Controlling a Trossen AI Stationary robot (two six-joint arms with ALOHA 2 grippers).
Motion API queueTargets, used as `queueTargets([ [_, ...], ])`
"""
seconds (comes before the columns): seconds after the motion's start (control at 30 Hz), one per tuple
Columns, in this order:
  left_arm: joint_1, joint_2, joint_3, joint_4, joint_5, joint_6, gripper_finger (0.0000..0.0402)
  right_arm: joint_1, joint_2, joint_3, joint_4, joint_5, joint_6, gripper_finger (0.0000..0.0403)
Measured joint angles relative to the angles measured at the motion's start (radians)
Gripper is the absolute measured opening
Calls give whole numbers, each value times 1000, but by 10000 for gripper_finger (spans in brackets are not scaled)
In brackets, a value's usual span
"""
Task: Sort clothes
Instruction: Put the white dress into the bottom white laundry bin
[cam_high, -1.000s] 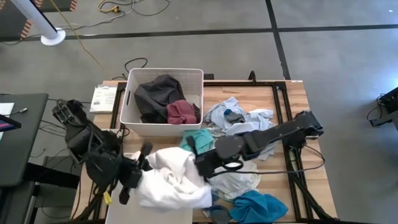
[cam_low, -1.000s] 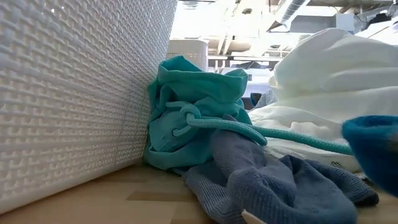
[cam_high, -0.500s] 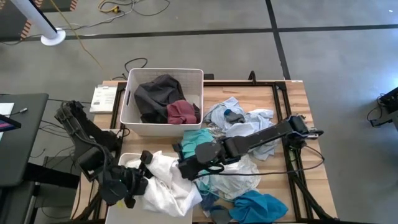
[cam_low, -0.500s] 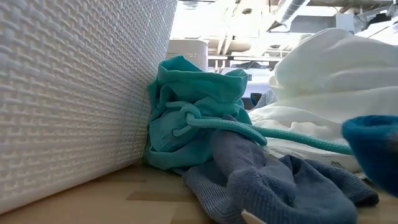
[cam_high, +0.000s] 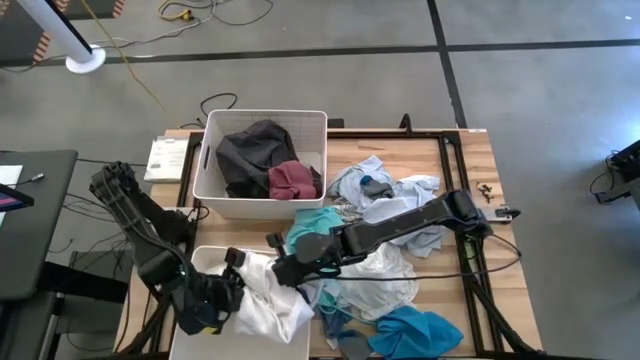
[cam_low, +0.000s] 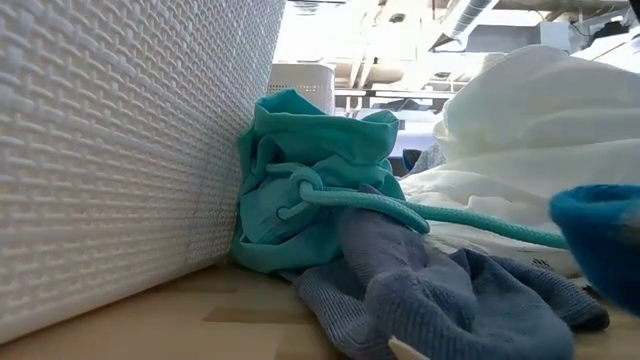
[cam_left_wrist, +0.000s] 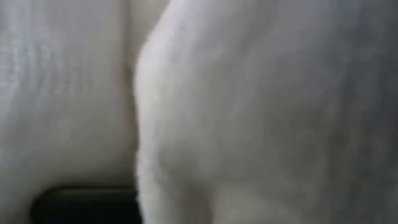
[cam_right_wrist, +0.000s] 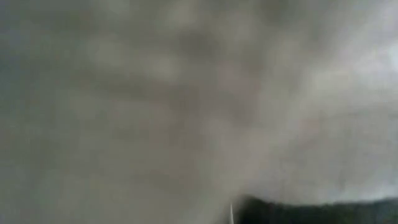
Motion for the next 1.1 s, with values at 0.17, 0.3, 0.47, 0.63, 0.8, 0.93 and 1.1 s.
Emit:
queueTargets([
  [0.17, -6, 1, -34, 6, 15, -64, 106, -11, 40, 0, 23, -58, 16, 0],
  [0.3, -15, 1, -38, 13, 34, -71, 167, -16, 53, 0, 43, -77, 29, 0],
  [0.47, -32, 2, -11, 7, 82, -71, 227, -21, 70, 3, 42, -91, 44, 0],
  [0.63, -48, 0, 58, 17, 70, -55, 249, -24, 85, 3, 28, -113, 47, 0],
  [0.8, -67, -3, 141, -30, 53, -37, 250, -18, 85, 2, 13, -113, 37, 4],
  [0.93, -85, -3, 202, -148, 49, -88, 250, -17, 83, 2, -3, -108, 38, 23],
  [1.1, -87, -3, 215, -209, 47, -146, 250, -17, 82, 1, -15, -104, 34, 40],
])
